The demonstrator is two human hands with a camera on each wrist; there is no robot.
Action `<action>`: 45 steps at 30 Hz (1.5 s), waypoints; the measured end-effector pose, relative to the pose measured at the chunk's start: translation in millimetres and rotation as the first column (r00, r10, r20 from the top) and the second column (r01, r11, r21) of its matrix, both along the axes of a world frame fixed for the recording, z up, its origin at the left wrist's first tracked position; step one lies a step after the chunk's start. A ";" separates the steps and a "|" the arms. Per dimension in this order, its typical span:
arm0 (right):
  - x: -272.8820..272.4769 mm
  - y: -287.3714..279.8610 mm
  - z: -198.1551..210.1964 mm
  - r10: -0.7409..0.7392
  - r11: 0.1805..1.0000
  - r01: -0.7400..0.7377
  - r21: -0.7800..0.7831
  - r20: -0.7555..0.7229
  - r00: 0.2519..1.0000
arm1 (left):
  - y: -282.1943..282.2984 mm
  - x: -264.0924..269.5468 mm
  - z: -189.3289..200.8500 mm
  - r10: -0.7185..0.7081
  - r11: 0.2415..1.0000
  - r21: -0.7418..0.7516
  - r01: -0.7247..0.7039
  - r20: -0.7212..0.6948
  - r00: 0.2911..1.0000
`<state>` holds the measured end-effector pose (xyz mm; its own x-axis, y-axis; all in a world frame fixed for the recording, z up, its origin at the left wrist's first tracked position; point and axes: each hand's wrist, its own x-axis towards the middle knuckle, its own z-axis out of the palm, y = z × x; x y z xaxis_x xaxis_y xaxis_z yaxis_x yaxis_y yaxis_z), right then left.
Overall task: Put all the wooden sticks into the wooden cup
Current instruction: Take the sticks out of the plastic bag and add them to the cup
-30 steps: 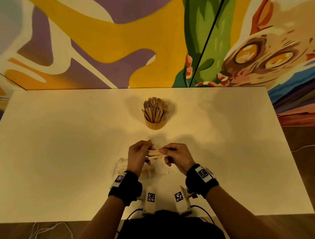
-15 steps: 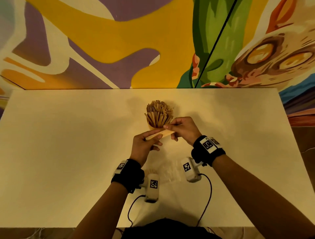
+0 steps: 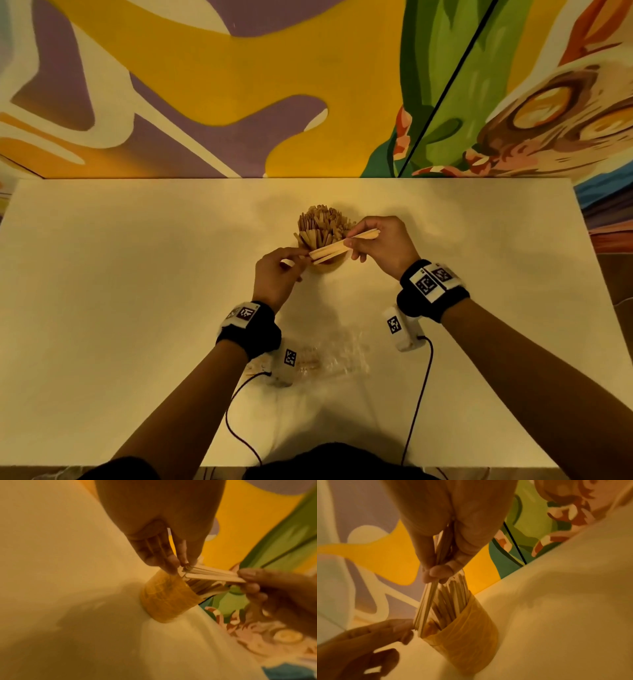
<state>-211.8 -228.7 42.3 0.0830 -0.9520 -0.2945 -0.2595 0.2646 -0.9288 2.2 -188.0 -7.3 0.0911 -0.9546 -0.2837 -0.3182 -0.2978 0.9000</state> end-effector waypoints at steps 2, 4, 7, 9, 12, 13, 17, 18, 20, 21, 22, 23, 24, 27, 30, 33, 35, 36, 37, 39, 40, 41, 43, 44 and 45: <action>-1.1 -3.3 4.2 0.078 0.995 -0.085 -0.045 -0.143 0.987 | 1.4 5.7 -5.9 -0.105 0.990 -0.074 0.118 0.157 0.982; -0.5 -7.7 12.4 0.189 0.976 -0.212 -0.055 -0.278 0.942 | 2.5 9.4 -6.0 -0.189 0.971 -0.091 0.220 0.268 0.945; 1.8 -25.8 33.3 0.352 0.903 -0.425 -0.059 -0.464 0.813 | 1.1 10.4 -2.6 -0.232 0.957 -0.088 0.277 0.340 0.911; 7.2 -41.0 45.1 0.459 0.815 -0.578 -0.024 -0.583 0.671 | 1.0 9.4 -0.8 -0.251 0.954 -0.066 0.292 0.353 0.901; 24.1 -52.1 44.1 0.549 0.659 -0.750 0.052 -0.714 0.434 | 0.8 8.2 2.2 -0.283 0.949 -0.025 0.315 0.373 0.883; 31.2 -50.5 39.9 0.563 0.608 -0.791 0.066 -0.738 0.372 | 2.0 8.3 4.0 -0.288 0.948 -0.015 0.316 0.375 0.881; 46.8 -34.3 16.8 0.510 0.473 -0.878 0.072 -0.835 0.206 | 6.0 9.9 11.3 -0.282 0.949 -0.031 0.315 0.366 0.887; 46.5 -30.0 11.3 0.459 0.456 -0.889 0.047 -0.868 0.189 | 8.8 12.6 13.1 -0.265 0.952 -0.051 0.303 0.364 0.893; 42.4 -22.8 -0.1 0.339 0.436 -0.900 0.008 -0.928 0.156 | 16.5 19.0 14.9 -0.227 0.959 -0.081 0.270 0.350 0.909; 39.4 -19.6 -4.4 0.285 0.433 -0.901 -0.015 -0.946 0.152 | 21.5 22.6 14.5 -0.215 0.962 -0.086 0.258 0.344 0.914; 37.0 -17.1 -7.5 0.239 0.432 -0.901 -0.040 -0.958 0.157 | 27.7 26.6 13.0 -0.205 0.965 -0.084 0.247 0.341 0.917; 35.6 -15.4 -9.4 0.206 0.429 -0.901 -0.064 -0.964 0.166 | 35.2 31.4 11.0 -0.195 0.969 -0.080 0.235 0.342 0.919; 34.5 -14.9 -10.6 0.191 0.428 -0.900 -0.078 -0.966 0.174 | 42.9 35.9 8.3 -0.184 0.973 -0.072 0.221 0.344 0.921; 35.2 -18.1 -13.2 0.207 0.443 -0.889 -0.111 -0.953 0.222 | 69.7 49.2 -1.3 -0.168 0.979 -0.047 0.198 0.362 0.917; 37.0 -19.2 -21.8 0.234 0.498 -0.866 -0.033 -0.957 0.172 | 96.9 56.6 -11.3 -0.288 0.956 0.063 0.287 0.392 0.874; 37.7 -19.0 -29.3 0.227 0.518 -0.855 0.001 -0.964 0.136 | 118.2 63.4 -22.8 -0.561 0.827 0.296 0.479 0.488 0.668; 37.9 -19.0 -31.9 0.216 0.523 -0.852 -0.014 -0.965 0.148 | 128.1 69.4 -29.6 -0.654 0.754 0.400 0.521 0.530 0.540; 37.8 -18.7 -33.4 0.214 0.529 -0.849 -0.018 -0.965 0.154 | 132.0 72.2 -32.8 -0.678 0.731 0.431 0.529 0.545 0.493; 37.8 -18.9 -34.9 0.217 0.534 -0.845 -0.017 -0.964 0.156 | 135.6 74.6 -36.1 -0.695 0.713 0.453 0.535 0.561 0.450; 37.4 -19.2 -35.4 0.226 0.532 -0.847 -0.009 -0.962 0.152 | 142.0 76.7 -41.6 -0.707 0.690 0.470 0.551 0.603 0.370; 36.7 -19.2 -32.4 0.224 0.526 -0.850 -0.016 -0.962 0.157 | 144.6 76.0 -44.5 -0.700 0.687 0.467 0.556 0.631 0.335; 36.1 -18.4 -27.5 0.217 0.522 -0.852 -0.038 -0.960 0.176 | 147.0 74.9 -46.7 -0.685 0.693 0.454 0.560 0.657 0.315; 32.3 -13.9 -11.6 0.198 0.535 -0.835 -0.132 -0.941 0.275 | 148.9 72.3 -49.3 -0.645 0.725 0.415 0.549 0.689 0.331; 29.3 -9.8 -1.8 0.193 0.546 -0.816 -0.188 -0.920 0.342 | 148.2 70.8 -49.0 -0.637 0.738 0.415 0.532 0.688 0.348; 24.1 -4.4 7.0 0.196 0.556 -0.793 -0.250 -0.887 0.417 | 146.9 69.2 -48.5 -0.640 0.743 0.430 0.513 0.681 0.356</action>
<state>-187.8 -233.1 49.3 0.6584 -0.7510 0.0504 -0.7309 -0.6539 -0.1956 71.4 -41.1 -55.9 -0.2362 -0.8230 -0.5166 -0.9690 0.1596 0.1887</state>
